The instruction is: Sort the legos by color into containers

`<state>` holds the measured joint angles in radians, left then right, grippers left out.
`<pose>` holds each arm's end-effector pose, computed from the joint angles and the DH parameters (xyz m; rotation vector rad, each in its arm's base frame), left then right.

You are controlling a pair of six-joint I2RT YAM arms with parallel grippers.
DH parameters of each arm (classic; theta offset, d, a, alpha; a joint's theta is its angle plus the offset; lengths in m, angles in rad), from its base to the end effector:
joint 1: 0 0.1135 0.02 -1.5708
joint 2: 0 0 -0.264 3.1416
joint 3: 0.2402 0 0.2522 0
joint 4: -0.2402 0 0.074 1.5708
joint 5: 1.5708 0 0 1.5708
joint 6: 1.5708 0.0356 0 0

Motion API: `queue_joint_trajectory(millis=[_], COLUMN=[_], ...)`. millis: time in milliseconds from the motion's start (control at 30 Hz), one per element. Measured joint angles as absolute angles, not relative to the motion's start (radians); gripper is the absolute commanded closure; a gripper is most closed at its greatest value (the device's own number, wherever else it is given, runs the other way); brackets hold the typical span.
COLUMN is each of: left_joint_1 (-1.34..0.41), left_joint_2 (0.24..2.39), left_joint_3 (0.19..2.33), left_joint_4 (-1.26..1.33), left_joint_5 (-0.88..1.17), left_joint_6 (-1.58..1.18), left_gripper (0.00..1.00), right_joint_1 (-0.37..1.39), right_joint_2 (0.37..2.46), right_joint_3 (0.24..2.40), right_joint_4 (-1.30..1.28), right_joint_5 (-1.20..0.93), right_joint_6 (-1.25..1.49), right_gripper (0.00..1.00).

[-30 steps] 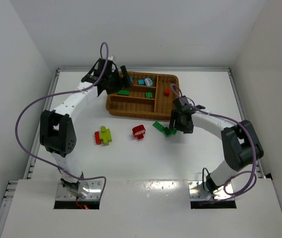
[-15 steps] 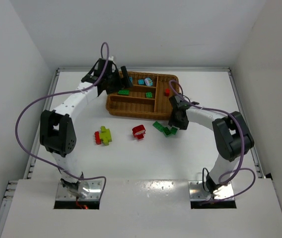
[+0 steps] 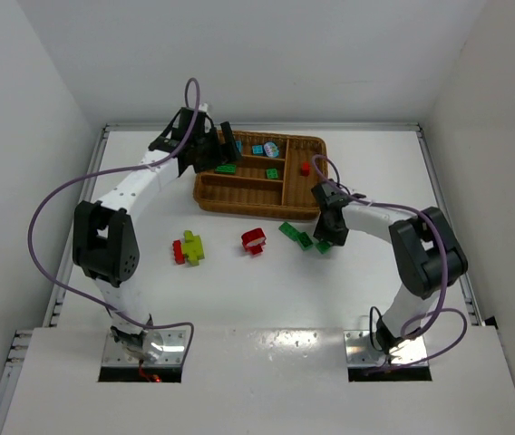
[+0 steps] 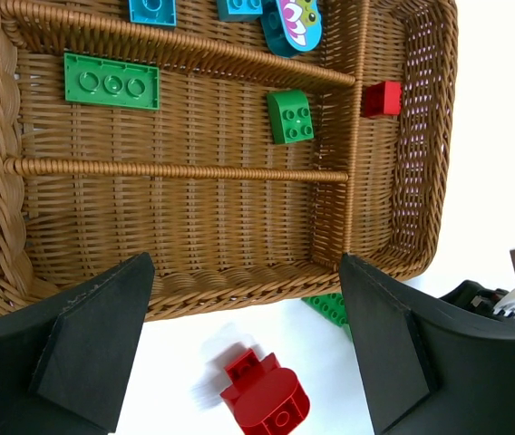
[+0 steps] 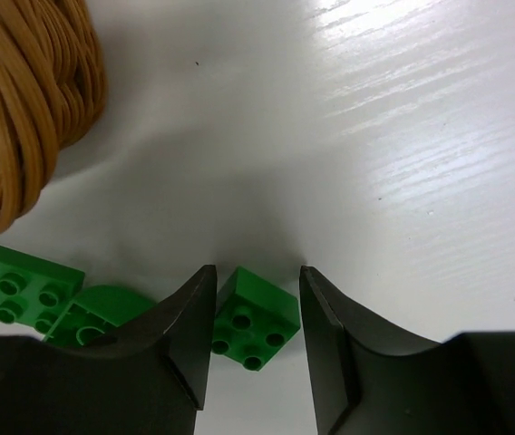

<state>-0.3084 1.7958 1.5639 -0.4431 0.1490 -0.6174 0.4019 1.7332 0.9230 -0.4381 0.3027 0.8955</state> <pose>0.3951 -0.1314 0.3047 -0.2749 2.3063 -0.6530 0.2887 0.1112 0.1355 0.7256 2.6055 -0.0629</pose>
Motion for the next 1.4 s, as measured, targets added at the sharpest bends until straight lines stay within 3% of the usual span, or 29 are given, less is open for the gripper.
queue_joint_trajectory(millis=[67, 100, 133, 467, 633, 767, 867, 1167, 1267, 1400], left_joint_1=[-0.308, -0.308, -0.308, -0.308, -0.308, -0.308, -0.308, -0.308, -0.308, -0.308], left_joint_2=[1.796, 1.796, 1.796, 1.796, 1.797, 1.797, 1.797, 1.801, 1.801, 1.801], left_joint_3=[1.564, 1.564, 1.564, 1.564, 1.564, 1.564, 1.564, 1.564, 1.564, 1.564], left_joint_4=[-0.443, -0.443, -0.443, -0.447, -0.45, -0.455, -0.456, -0.456, -0.456, -0.458], left_joint_5=[0.149, 0.149, 0.149, 0.15, 0.157, 0.16, 0.16, 0.167, 0.168, 0.168], left_joint_6=[-0.617, -0.617, -0.616, -0.614, -0.614, -0.614, -0.614, -0.614, -0.614, -0.613], left_gripper=[0.11, 0.11, 0.11, 0.11, 0.11, 0.11, 0.11, 0.11, 0.11, 0.11], right_joint_1=[0.402, 0.402, 0.402, 0.402, 0.405, 0.408, 0.408, 0.432, 0.448, 0.467], right_joint_2=[1.726, 1.723, 1.72, 1.623, 1.623, 1.626, 1.628, 1.655, 1.663, 1.682], right_joint_3=[0.916, 0.915, 0.915, 0.851, 0.843, 0.843, 0.843, 0.858, 0.871, 0.897], right_joint_4=[-0.439, -0.44, -0.442, -0.364, -0.323, -0.303, -0.291, -0.304, -0.309, -0.321], right_joint_5=[0.303, 0.303, 0.303, 0.153, 0.071, 0.033, 0.017, 0.052, 0.07, 0.082], right_joint_6=[0.898, 0.899, 0.903, 0.787, 0.698, 0.636, 0.607, 0.591, 0.587, 0.58], right_gripper=[0.55, 0.44, 0.41, 0.36, 0.29, 0.31, 0.4, 0.42, 0.5, 0.47])
